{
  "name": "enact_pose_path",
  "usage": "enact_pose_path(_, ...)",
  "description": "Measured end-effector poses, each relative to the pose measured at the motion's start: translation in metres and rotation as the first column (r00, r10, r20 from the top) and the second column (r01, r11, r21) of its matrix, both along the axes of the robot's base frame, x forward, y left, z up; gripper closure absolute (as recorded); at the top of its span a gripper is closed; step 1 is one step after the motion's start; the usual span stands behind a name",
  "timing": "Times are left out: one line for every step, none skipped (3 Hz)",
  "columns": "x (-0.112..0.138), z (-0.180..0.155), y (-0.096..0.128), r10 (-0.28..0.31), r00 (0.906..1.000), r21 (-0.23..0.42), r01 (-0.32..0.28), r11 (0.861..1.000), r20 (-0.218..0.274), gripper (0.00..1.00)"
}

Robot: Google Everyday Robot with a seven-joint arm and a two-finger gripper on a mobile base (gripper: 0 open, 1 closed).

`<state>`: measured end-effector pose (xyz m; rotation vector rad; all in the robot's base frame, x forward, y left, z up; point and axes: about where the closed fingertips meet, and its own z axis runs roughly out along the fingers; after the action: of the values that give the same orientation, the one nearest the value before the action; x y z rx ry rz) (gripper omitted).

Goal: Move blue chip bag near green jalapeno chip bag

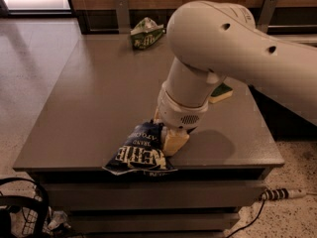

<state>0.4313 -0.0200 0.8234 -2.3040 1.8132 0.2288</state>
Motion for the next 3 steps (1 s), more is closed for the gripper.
enact_pose_path(0.0,0.0008,0.0,0.0,1.0,0.0,0.0,1.0,0.0,1.0)
enact_pose_path(0.0,0.0008,0.0,0.0,1.0,0.0,0.0,1.0,0.0,1.0)
enact_pose_path(0.0001,0.0015,-0.0001,0.0,1.0,0.0,0.0,1.0,0.0,1.0)
